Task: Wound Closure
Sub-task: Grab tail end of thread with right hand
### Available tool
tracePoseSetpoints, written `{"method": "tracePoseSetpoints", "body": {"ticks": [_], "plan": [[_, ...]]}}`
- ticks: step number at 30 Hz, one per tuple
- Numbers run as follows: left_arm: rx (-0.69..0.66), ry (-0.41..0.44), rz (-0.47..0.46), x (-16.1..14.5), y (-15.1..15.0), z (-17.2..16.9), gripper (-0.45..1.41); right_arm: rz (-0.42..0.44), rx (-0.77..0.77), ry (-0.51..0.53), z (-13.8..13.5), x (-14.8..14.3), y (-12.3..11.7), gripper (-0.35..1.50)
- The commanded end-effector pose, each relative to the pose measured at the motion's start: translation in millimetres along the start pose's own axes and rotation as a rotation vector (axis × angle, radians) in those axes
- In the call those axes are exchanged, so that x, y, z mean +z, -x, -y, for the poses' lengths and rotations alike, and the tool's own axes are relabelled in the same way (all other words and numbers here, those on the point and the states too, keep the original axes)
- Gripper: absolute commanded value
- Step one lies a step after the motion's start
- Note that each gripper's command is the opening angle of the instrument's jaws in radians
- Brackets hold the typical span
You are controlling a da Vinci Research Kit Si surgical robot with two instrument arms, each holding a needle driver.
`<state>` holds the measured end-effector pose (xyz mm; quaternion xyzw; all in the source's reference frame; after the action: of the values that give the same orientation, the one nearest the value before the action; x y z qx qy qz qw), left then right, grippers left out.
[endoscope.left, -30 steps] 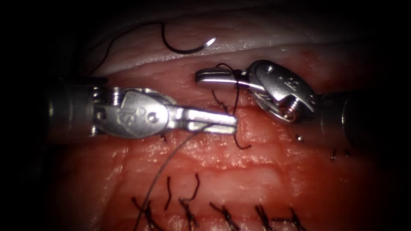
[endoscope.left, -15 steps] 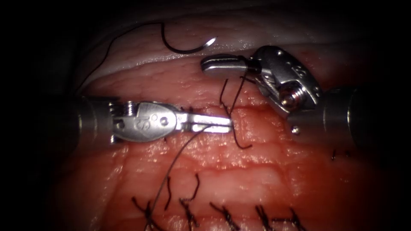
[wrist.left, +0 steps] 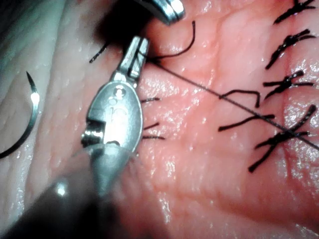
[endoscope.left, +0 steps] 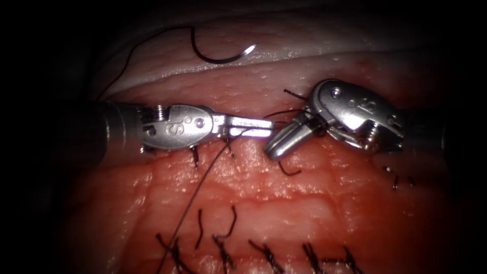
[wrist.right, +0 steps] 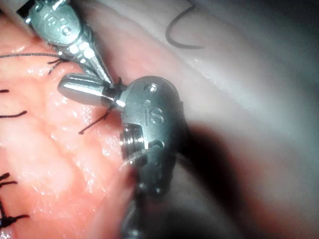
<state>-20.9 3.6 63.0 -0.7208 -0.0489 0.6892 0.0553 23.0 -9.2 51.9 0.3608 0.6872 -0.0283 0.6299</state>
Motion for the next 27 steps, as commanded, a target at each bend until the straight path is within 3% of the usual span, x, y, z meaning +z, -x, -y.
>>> {"method": "tracePoseSetpoints", "body": {"ticks": [1, 4, 5, 9, 20, 23, 27], "plan": [[0.001, 0.001, -0.001, 0.4, 0.4, 0.1, -0.45, 0.022, -0.017, -0.014, -0.6, 0.3, 0.5, -0.35], [0.001, 0.001, 0.000, 0.3, 0.2, -0.2, -0.45, 0.059, -0.039, -0.051, -0.3, 0.2, 1.1, -0.30], [0.001, 0.001, 0.001, 0.2, 0.0, -0.4, -0.45, 0.077, -0.050, -0.064, 0.0, 0.3, 1.5, 0.05], [0.001, 0.002, 0.002, 0.1, -0.2, -0.7, -0.45, 0.094, -0.077, -0.078, 0.7, 1.0, 2.7, 0.77], [-0.005, 0.003, 0.001, -0.1, -0.3, -0.7, -0.45, 0.090, -0.107, -0.117, 1.4, 1.3, 3.7, 0.89], [-0.011, 0.003, 0.002, -0.1, -0.2, -0.8, -0.45, 0.096, -0.114, -0.108, 1.3, 1.2, 3.8, 0.83], [-0.011, 0.003, 0.002, -0.1, -0.3, -0.8, -0.45, 0.100, -0.121, -0.098, 0.7, 1.0, 4.2, -0.27]]}}
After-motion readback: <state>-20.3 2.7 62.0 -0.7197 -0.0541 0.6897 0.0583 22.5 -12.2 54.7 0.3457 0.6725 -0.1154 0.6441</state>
